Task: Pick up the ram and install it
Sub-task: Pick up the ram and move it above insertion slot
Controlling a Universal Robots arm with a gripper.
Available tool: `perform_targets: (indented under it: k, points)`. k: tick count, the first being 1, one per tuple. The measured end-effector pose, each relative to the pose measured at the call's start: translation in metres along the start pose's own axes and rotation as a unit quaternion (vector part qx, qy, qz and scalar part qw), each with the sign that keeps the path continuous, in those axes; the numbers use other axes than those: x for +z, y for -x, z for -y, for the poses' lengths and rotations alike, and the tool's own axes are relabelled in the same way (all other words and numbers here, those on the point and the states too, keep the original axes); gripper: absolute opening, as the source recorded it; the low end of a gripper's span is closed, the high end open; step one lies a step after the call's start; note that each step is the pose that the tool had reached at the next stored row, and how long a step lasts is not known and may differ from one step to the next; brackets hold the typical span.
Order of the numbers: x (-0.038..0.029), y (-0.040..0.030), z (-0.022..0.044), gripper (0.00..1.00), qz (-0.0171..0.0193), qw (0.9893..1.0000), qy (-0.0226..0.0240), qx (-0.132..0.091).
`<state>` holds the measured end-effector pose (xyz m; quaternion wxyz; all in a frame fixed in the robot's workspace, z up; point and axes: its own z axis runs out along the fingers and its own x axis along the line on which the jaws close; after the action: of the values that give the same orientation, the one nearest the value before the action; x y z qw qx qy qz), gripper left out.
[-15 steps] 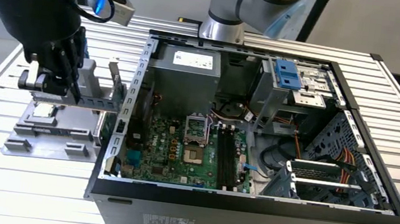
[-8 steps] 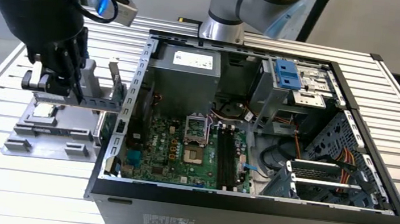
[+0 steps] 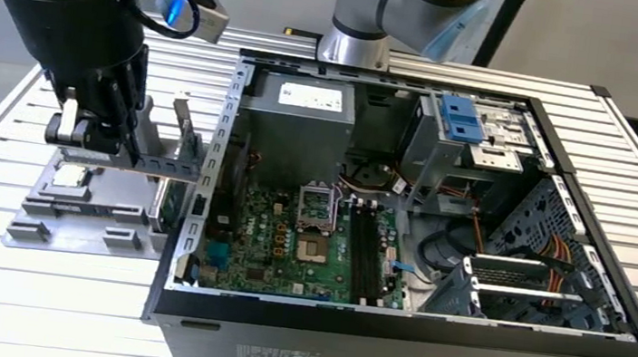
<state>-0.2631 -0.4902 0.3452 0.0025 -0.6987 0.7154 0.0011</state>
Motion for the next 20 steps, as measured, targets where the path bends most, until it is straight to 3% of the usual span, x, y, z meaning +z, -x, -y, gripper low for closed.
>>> perform_targets:
  k: [7, 10, 15, 20]
  points:
    - [-0.0005, 0.0000, 0.0009, 0.00, 0.0001, 1.0000, -0.0002, 0.000]
    - [-0.0065, 0.0000, 0.0008, 0.00, 0.0000, 1.0000, -0.0001, 0.000]
    - [-0.0085, -0.0002, -0.0050, 0.00, 0.0001, 1.0000, -0.0008, -0.002]
    - [-0.0274, -0.0001, -0.0051, 0.00, 0.0000, 1.0000, -0.0008, -0.002]
